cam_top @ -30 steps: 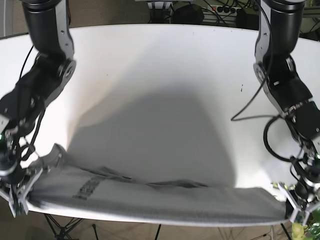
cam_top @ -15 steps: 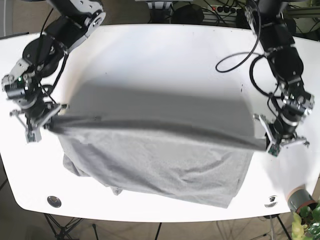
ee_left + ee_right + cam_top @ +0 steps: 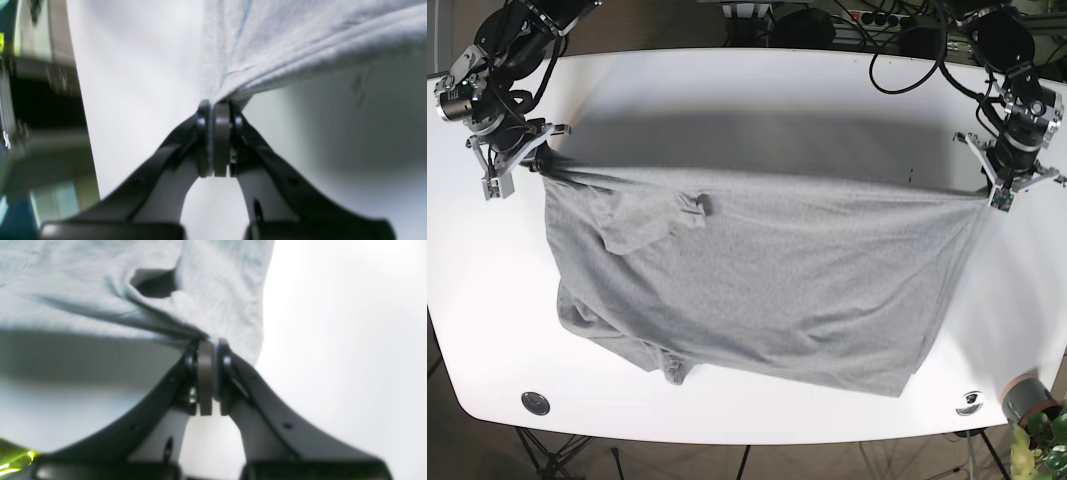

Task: Fold the T-shirt properly
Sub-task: 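Lay the hanging shirt down by sweeping both grippers back across the table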

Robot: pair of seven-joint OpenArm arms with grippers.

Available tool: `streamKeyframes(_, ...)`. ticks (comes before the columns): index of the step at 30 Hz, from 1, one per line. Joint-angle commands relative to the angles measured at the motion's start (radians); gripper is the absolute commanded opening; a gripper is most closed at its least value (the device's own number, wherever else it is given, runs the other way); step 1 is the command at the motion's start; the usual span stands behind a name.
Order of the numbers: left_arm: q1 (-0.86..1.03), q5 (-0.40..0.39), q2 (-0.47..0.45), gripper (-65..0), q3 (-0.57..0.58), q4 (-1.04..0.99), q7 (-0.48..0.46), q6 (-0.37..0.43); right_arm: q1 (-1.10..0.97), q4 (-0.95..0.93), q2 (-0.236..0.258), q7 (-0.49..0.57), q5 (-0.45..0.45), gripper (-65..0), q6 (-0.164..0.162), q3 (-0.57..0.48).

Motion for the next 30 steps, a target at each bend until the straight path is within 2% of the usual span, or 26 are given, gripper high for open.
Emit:
streamKeyframes(1, 0.045, 0.007, 0.018, -65.0, -0.069, 0.023, -0.009, 0.014, -0.043, 0.020, 0.016, 0.018, 0.024, -62.6, -0.001, 0.018)
streamKeyframes(4, 0.079, 0.009, 0.047, -65.0, -0.114, 0.021, 0.014, 0.014, -0.109, 0.020, 0.016, 0.018, 0.053, -62.6, -0.001, 0.024)
streamKeyframes(7, 0.088, 0.009, 0.050, -65.0, -0.123, 0.024, 0.123, 0.014, -0.175, 0.021, 0.016, 0.018, 0.085, -62.6, -0.001, 0.025)
streamKeyframes(9, 0.090, 0.009, 0.045, -65.0, -0.126, 0.024, 0.147, 0.014, -0.209, 0.021, 0.016, 0.018, 0.105, -62.6, -0.001, 0.027)
streamKeyframes(18, 0.151, 0.009, 0.044, -65.0, -0.198, 0.018, 0.080, 0.014, -0.308, 0.023, 0.030, 0.018, 0.197, -62.6, -0.001, 0.067)
streamKeyframes(25, 0.142, 0.007, 0.050, -65.0, -0.193, 0.032, 0.080, 0.014, -0.308, 0.023, 0.031, 0.018, 0.197, -62.6, -0.001, 0.067)
streamKeyframes(30, 0.133, 0.007, 0.047, -65.0, -0.201, 0.046, 0.081, 0.014, -0.331, 0.023, 0.056, 0.018, 0.197, -62.6, -0.001, 0.072)
